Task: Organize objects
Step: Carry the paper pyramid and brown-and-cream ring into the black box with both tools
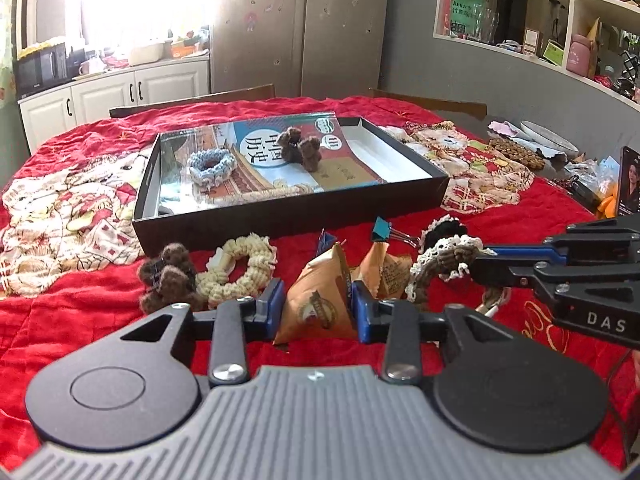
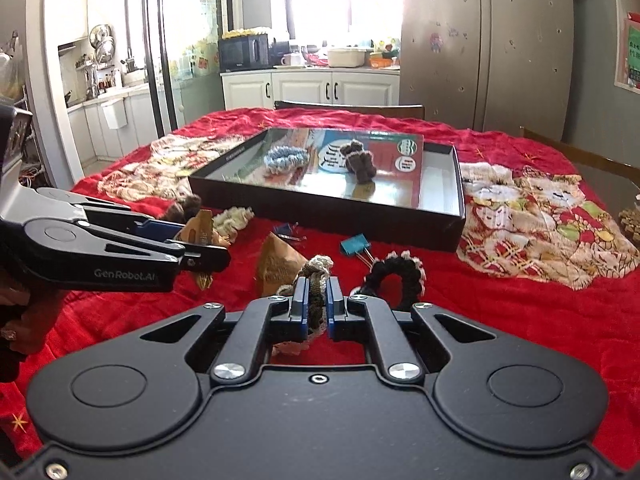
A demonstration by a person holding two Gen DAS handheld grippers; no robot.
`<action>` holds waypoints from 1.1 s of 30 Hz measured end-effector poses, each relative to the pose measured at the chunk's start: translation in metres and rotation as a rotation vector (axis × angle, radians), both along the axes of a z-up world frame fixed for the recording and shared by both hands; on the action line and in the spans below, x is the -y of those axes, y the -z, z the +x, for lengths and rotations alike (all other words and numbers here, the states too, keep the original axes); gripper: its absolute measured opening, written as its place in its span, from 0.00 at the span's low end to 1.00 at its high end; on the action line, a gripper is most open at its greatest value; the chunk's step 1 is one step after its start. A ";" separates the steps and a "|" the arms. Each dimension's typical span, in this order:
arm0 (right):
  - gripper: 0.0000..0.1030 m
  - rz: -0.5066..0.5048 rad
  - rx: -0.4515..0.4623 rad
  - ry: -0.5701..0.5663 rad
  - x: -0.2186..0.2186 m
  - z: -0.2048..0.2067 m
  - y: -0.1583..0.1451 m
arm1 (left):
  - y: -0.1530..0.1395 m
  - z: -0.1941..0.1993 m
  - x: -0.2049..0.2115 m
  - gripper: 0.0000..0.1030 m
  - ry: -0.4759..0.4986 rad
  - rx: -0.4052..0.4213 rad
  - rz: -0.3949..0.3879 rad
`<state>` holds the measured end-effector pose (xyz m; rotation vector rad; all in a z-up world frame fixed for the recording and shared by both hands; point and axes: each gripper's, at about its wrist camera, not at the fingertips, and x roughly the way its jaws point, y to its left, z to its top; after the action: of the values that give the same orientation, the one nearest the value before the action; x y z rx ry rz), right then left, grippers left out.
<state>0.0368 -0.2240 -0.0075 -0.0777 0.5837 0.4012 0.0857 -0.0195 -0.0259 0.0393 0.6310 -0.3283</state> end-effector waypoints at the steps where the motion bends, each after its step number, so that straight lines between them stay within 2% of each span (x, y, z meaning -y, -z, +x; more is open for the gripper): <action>1: 0.08 0.001 0.005 -0.001 0.000 0.000 -0.002 | -0.001 0.000 0.000 0.38 0.000 0.003 0.000; 20: 0.08 -0.016 0.104 -0.015 -0.005 0.009 -0.035 | -0.028 0.007 -0.001 0.38 -0.001 0.069 0.000; 33: 0.08 -0.011 0.145 0.011 -0.008 0.041 -0.050 | -0.044 0.032 -0.009 0.39 -0.041 0.106 -0.004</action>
<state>0.0777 -0.2164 0.0425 -0.1127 0.4431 0.3787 0.1180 -0.0109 0.0185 0.0394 0.5257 -0.2857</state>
